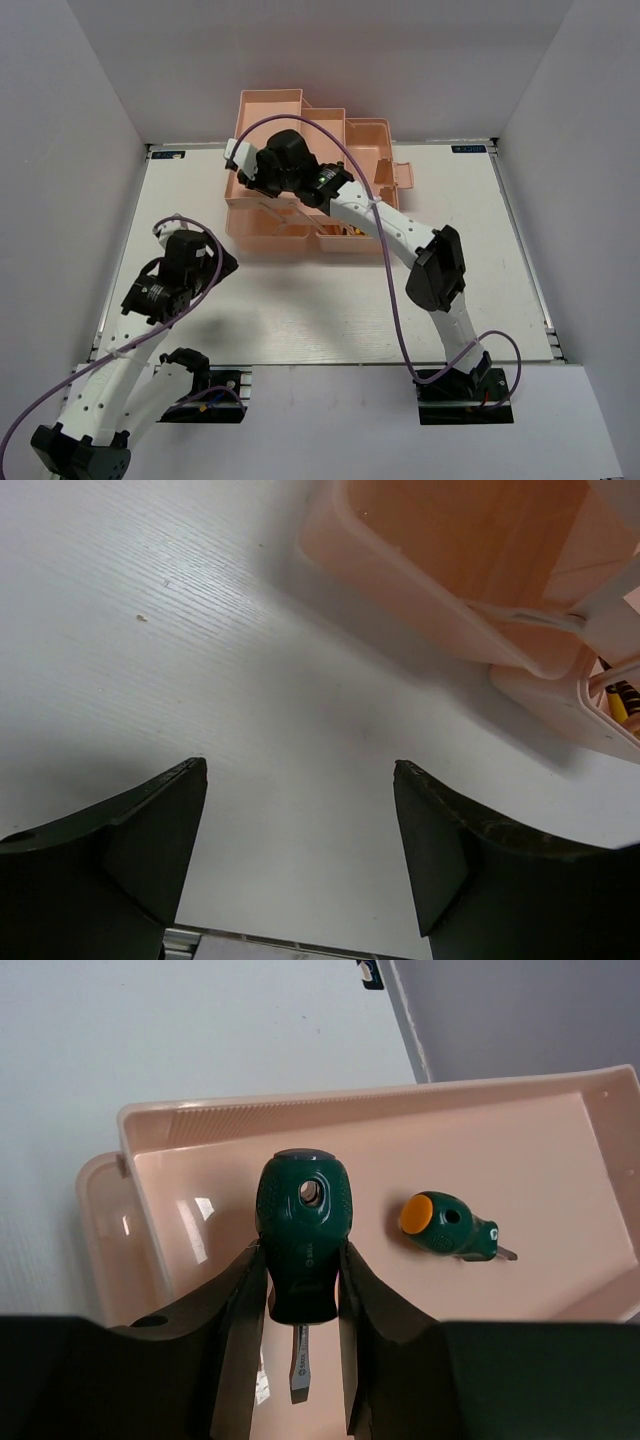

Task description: Sort the tools into containers

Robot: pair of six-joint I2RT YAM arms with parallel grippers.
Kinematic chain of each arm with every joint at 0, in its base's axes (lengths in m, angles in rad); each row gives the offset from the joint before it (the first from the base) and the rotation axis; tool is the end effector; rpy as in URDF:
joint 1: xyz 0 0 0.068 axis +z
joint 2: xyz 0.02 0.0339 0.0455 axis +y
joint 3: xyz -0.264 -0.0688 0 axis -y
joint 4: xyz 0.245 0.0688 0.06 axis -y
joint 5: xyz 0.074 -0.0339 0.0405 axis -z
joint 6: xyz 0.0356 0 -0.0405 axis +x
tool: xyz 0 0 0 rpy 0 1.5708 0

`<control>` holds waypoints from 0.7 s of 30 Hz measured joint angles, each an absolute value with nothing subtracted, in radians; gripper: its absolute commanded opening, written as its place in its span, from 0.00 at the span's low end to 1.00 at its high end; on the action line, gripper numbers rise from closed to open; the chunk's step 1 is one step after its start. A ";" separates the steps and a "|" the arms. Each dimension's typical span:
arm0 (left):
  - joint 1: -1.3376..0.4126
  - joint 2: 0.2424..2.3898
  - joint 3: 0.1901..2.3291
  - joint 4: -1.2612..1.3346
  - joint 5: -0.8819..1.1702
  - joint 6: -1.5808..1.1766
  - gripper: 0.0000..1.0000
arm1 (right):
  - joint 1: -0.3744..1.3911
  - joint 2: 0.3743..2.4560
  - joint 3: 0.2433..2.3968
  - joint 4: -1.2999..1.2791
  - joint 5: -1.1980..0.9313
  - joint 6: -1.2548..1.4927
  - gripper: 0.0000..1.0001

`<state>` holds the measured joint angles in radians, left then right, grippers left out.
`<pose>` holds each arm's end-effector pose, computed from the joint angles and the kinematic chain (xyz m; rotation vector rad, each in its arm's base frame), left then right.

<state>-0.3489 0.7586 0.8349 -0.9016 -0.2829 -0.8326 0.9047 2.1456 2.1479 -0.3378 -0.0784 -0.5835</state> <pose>0.1364 -0.0390 0.2941 -0.6936 2.2625 -0.2352 0.3140 0.4041 0.3596 -1.3364 1.3729 0.2917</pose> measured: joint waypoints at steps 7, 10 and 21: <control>-0.349 0.782 0.799 -0.826 -0.241 -0.839 0.86 | 0.887 2.068 2.068 -0.353 -0.139 -0.588 0.74; -0.343 0.809 0.746 -0.776 -0.213 -0.851 0.84 | 0.876 2.008 2.022 -0.366 -0.168 -0.588 0.74; -0.318 0.794 0.633 -0.746 -0.100 -0.920 0.22 | 0.857 1.733 1.853 -0.515 -0.575 -0.724 0.10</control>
